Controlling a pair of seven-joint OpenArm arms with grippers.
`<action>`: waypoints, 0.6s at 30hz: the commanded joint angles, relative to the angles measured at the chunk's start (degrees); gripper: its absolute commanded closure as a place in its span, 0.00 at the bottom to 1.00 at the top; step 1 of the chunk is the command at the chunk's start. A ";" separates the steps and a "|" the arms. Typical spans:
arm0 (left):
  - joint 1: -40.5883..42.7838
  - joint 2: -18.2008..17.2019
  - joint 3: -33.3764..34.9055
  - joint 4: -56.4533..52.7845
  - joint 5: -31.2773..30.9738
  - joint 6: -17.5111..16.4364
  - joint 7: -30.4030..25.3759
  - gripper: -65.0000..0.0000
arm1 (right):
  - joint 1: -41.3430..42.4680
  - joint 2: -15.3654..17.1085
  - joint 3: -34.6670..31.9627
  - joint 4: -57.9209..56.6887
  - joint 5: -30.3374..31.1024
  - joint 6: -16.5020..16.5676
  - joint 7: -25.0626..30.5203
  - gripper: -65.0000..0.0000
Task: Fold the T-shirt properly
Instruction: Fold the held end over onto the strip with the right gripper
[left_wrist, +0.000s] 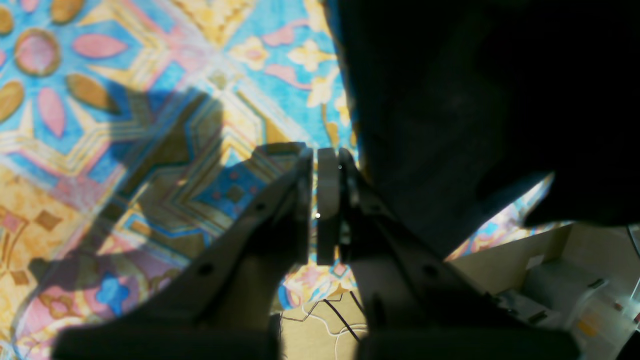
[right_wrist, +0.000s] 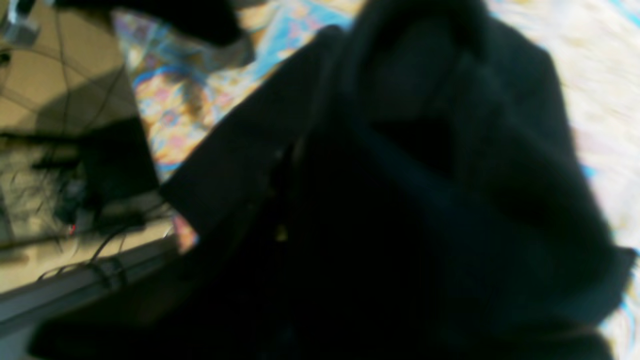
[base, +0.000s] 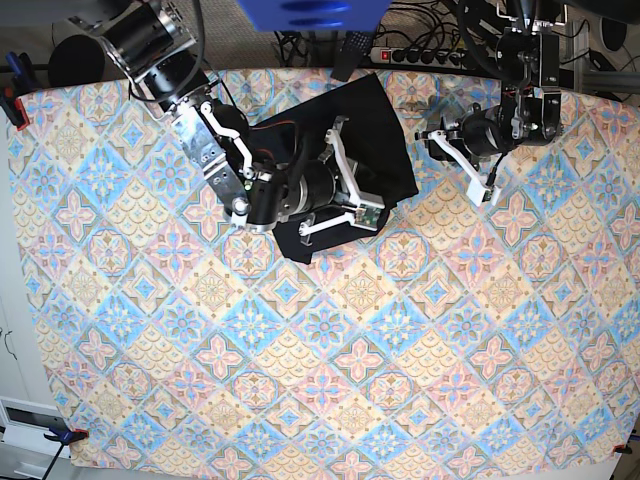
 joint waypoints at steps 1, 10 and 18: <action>-0.42 -0.48 -0.30 0.78 -0.78 -0.19 -0.44 0.99 | 1.26 -0.20 -0.78 0.81 1.25 0.17 1.49 0.73; -0.68 -0.48 -0.30 0.86 -0.78 -0.19 -0.44 0.99 | 1.18 2.35 -1.75 9.34 1.25 0.17 1.23 0.54; 2.92 -1.44 -0.65 7.19 -0.87 -0.19 -0.26 0.99 | 0.30 6.66 6.69 15.32 1.52 0.17 1.49 0.54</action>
